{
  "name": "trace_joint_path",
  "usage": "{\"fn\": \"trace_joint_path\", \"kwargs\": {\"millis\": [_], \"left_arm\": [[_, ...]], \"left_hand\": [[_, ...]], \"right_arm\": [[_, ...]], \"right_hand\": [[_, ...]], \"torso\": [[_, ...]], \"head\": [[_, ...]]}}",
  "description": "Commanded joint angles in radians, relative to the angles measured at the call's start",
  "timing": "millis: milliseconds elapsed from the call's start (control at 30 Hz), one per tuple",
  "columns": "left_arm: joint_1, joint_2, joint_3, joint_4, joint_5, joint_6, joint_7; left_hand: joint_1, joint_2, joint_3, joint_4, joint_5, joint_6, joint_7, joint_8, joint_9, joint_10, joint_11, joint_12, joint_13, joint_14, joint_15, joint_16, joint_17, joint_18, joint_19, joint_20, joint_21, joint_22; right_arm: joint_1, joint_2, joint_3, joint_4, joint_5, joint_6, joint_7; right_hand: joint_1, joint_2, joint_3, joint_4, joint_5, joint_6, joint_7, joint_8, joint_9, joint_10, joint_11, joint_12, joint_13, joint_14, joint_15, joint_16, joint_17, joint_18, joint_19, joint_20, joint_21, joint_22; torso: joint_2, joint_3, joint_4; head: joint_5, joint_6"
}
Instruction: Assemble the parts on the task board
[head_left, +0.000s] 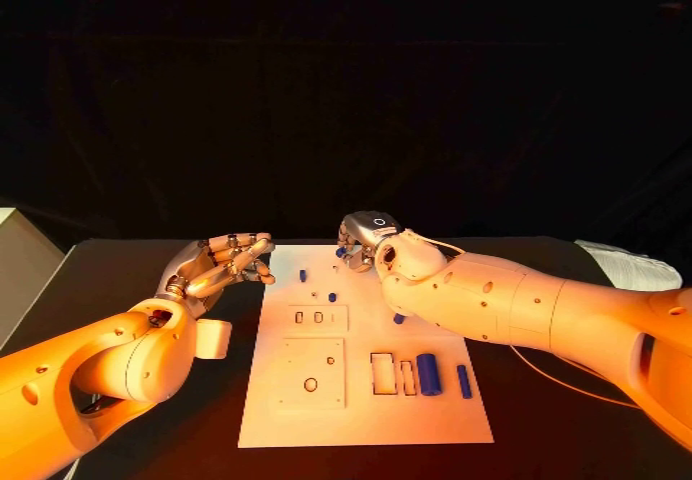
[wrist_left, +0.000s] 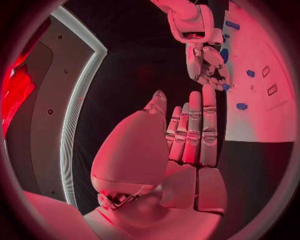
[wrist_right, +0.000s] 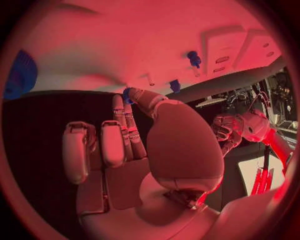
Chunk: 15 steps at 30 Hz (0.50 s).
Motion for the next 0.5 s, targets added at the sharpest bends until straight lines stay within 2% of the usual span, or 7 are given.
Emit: {"fn": "trace_joint_path", "kwargs": {"millis": [33,333,500], "left_arm": [[0.001,0.001,0.001,-0.002,-0.001,0.019,0.008],[0.001,0.001,0.001,-0.002,-0.001,0.022,0.009],[0.001,0.003,0.002,-0.003,-0.001,0.023,0.009]], "left_hand": [[-0.001,0.000,0.003,-0.001,0.005,0.003,0.003,-0.005,-0.001,0.002,-0.001,-0.003,0.000,-0.009,-0.001,0.007,0.001,-0.001,-0.007,-0.001,0.003,0.002],[-0.001,0.000,0.003,-0.001,0.005,0.003,0.003,-0.005,-0.001,0.002,-0.001,-0.003,0.000,-0.009,-0.001,0.007,0.001,-0.001,-0.007,-0.001,0.003,0.002],[-0.001,0.000,0.003,-0.001,0.005,0.003,0.003,-0.005,-0.001,0.002,-0.001,-0.003,0.000,-0.009,-0.001,0.007,0.001,-0.001,-0.007,-0.001,0.003,0.002]], "right_arm": [[-0.001,0.001,-0.001,0.006,-0.026,0.044,0.000],[-0.001,0.004,-0.001,-0.004,-0.027,0.049,-0.002],[-0.001,0.013,-0.001,-0.018,-0.022,0.041,0.006]], "right_hand": [[-0.008,0.001,0.006,0.001,-0.003,-0.007,-0.003,0.005,0.002,0.003,0.001,-0.005,0.001,0.017,-0.008,0.001,-0.003,-0.005,0.013,-0.004,-0.004,0.033],[-0.008,0.000,0.007,0.001,-0.004,-0.006,-0.003,0.006,0.004,0.004,0.001,-0.004,0.002,0.016,-0.008,-0.001,-0.008,-0.004,0.012,-0.004,-0.006,0.030],[-0.014,-0.006,0.008,0.003,-0.005,-0.019,0.001,0.001,0.006,-0.009,0.005,-0.009,0.001,0.013,-0.005,-0.004,-0.018,-0.001,0.005,-0.002,-0.016,0.017]], "torso": [[0.003,-0.0006,0.0006],[0.007,-0.0027,-0.0006],[0.008,-0.0031,0.0016]], "head": [[0.003,-0.002],[0.004,0.003],[0.001,0.004]]}}
